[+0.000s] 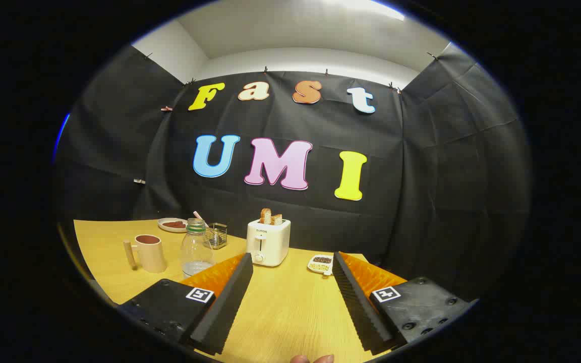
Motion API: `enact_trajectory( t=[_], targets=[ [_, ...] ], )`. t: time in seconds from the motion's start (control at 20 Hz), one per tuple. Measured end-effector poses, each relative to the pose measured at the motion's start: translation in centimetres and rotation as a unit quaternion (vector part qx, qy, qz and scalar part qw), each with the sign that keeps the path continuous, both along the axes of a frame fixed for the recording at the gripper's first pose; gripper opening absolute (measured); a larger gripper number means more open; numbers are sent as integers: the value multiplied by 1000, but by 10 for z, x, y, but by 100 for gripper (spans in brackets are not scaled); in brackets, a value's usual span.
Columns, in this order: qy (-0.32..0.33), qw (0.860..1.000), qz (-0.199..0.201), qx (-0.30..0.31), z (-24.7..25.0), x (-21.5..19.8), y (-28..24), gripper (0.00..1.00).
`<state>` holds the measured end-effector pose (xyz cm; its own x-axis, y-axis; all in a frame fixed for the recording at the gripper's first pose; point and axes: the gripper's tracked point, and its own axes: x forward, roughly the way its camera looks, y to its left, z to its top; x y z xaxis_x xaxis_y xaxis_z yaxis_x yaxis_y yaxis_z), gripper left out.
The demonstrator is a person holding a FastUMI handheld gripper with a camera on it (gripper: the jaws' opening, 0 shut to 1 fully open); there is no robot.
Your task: Take the bottle from table, then pour the juice into the cup, finally place the bottle on the coaster
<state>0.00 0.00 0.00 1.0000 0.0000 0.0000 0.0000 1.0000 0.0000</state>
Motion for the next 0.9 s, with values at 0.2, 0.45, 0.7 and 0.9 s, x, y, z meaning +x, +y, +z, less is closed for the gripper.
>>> enact_trajectory(
  t=[0.2, 0.45, 0.7, 0.9],
  targets=[
    [3, 1000, 8, 9, -1, -1, 6, 98],
    [5, 1000, 17, 8, -3, 0, 14, 98],
    [2, 1000, 22, -5, 0, 0, 23, 98],
    [10, 999, 31, 3, -7, 2, 33, 98]
  ],
)
